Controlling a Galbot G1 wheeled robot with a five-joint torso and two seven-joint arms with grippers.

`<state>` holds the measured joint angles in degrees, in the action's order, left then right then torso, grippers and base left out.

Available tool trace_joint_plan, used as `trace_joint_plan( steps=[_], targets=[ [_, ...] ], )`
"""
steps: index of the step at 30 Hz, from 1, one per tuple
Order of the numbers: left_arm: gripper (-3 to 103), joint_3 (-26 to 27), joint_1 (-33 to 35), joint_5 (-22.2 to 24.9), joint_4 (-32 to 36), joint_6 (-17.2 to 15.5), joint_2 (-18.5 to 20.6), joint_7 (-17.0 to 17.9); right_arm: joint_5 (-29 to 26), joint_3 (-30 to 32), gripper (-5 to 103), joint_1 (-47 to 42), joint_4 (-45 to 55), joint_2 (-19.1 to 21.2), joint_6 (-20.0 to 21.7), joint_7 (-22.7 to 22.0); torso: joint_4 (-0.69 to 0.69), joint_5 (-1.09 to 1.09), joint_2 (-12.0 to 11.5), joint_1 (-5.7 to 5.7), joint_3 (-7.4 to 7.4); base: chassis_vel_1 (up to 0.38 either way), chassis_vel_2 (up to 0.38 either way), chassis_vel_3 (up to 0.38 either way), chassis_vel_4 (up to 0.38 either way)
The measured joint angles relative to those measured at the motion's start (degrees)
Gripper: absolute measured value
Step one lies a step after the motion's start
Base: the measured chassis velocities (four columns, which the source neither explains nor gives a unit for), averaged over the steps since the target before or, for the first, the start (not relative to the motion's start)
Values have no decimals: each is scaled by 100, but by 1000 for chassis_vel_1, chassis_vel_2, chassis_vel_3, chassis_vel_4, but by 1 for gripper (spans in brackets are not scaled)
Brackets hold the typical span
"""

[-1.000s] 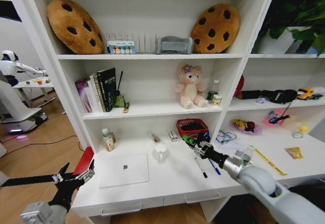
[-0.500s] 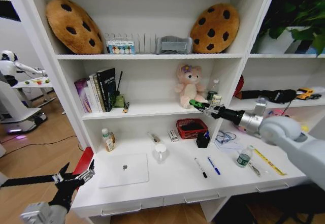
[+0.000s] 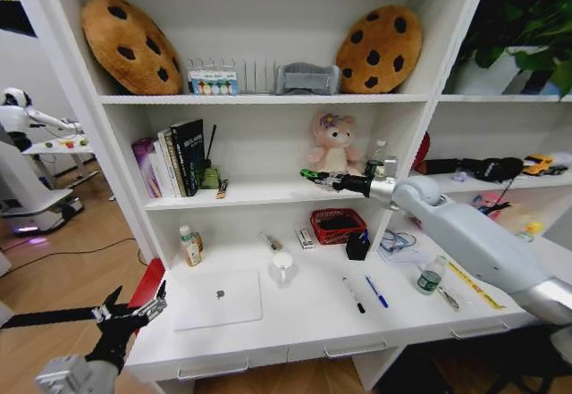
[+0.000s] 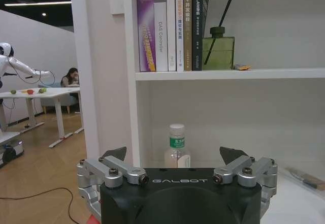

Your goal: Organize the objects on the table.

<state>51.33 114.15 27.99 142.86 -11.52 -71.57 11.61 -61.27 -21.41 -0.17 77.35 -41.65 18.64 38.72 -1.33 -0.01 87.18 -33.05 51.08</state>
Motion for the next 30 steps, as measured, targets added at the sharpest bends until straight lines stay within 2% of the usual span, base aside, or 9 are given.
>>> trace_joint_plan(
  steps=[3,7,10,30],
  targets=[
    [100,0,0,0,0,0,0,0,161,-449,35,471,-549,-365,-38,335,2,0,0,0,0,0,0,0,0],
    [100,0,0,0,0,0,0,0,228,-700,35,731,-817,-613,-48,365,2,-2,0,0,0,0,0,0,0],
    [100,0,0,0,0,0,-1,0,320,-871,35,943,-1097,-883,-42,213,2,0,0,0,0,0,0,0,0],
    [100,0,0,0,0,0,0,0,594,-1240,35,1008,-1623,-1277,-88,-5,1,1,0,1,-1,0,0,0,0]
  ],
)
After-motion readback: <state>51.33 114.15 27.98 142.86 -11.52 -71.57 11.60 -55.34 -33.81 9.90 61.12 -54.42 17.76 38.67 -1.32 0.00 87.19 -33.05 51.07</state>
